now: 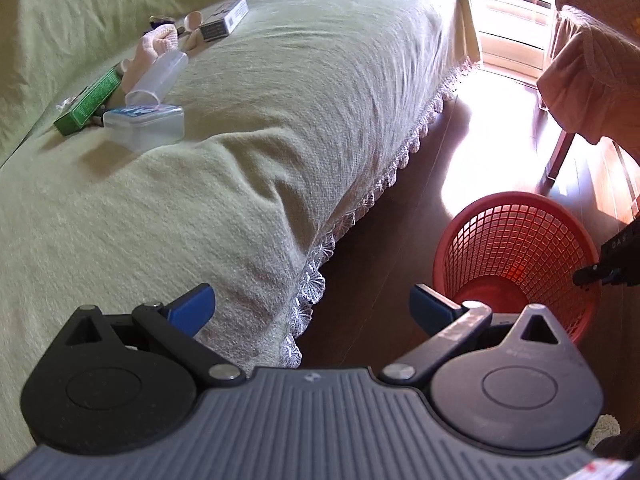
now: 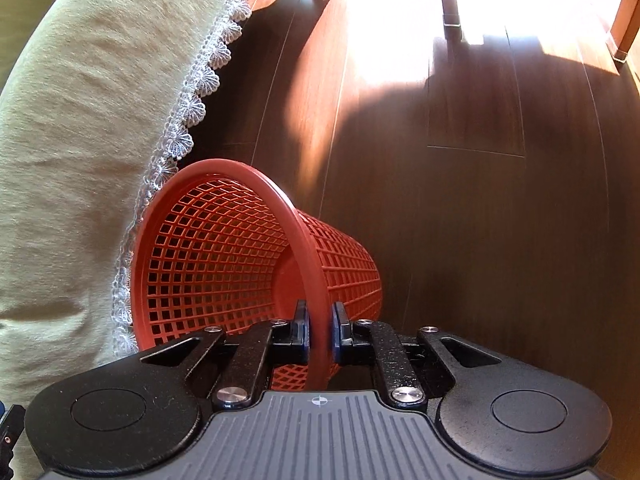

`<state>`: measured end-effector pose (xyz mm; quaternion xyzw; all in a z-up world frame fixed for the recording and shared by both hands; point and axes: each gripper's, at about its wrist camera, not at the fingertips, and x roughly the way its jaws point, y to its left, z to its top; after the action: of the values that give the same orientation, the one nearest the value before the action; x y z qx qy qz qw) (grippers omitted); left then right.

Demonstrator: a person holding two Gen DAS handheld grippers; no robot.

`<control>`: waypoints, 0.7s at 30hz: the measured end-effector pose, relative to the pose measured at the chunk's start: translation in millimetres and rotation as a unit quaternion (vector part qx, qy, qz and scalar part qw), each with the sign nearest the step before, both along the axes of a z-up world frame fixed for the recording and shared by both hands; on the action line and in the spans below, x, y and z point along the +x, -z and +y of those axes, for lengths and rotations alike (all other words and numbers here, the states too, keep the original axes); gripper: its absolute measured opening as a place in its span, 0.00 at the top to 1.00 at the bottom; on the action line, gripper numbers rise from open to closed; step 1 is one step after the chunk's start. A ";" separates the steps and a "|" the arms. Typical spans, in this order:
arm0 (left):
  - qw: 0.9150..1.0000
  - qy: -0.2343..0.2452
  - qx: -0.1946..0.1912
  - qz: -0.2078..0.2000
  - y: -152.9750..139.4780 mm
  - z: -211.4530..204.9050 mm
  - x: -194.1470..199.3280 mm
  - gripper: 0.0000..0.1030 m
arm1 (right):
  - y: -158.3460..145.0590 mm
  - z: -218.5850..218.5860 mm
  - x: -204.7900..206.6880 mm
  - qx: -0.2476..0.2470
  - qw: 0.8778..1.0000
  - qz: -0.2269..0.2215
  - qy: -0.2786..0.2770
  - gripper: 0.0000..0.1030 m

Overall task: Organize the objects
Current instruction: 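Move the left tool to the blue-and-white box while the right tool holds the basket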

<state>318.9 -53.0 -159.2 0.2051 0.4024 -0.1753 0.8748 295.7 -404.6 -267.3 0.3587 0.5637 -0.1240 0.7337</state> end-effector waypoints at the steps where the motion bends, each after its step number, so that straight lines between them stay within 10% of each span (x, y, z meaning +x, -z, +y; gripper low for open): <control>1: 1.000 -0.001 -0.005 0.001 -2.8 0.3 3.6 0.01 | -2.7 5.7 4.1 -0.001 1.000 0.004 0.001 0.93; 21: 0.999 0.034 0.034 0.018 -117.3 46.6 102.1 0.07 | -188.4 92.4 78.8 -0.020 0.999 0.021 0.028 0.93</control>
<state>421.0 -6.5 -41.9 0.2450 0.4170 -0.1949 0.8533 374.5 -312.3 -79.0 0.3570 0.5662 -0.1636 0.7247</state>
